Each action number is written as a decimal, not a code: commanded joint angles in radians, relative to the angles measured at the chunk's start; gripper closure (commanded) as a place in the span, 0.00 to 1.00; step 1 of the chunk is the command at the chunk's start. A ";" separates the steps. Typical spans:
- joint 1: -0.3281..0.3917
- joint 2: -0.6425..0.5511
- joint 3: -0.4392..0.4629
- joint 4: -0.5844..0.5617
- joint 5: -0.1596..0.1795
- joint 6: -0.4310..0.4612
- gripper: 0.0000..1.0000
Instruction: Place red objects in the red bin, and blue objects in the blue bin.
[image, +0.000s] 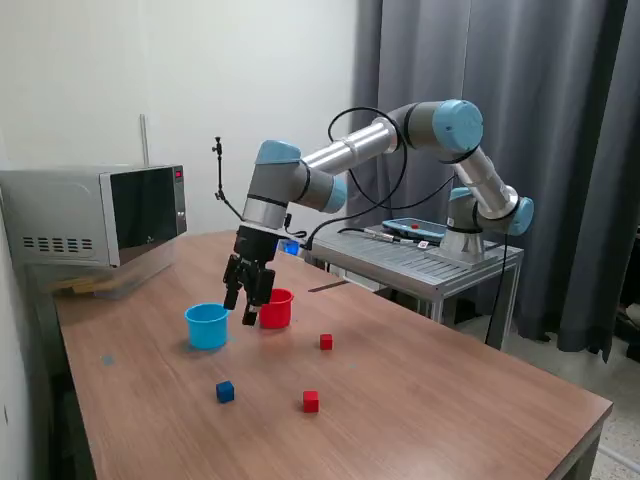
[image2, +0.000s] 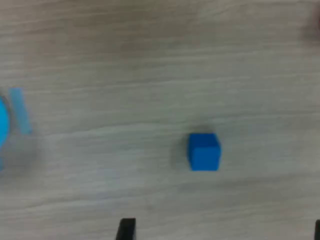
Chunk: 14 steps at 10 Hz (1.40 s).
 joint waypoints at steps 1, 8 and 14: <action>0.033 0.009 0.008 -0.001 0.008 0.000 0.00; 0.042 0.187 -0.164 -0.015 0.008 0.009 0.00; 0.036 0.249 -0.195 -0.028 0.008 0.025 0.00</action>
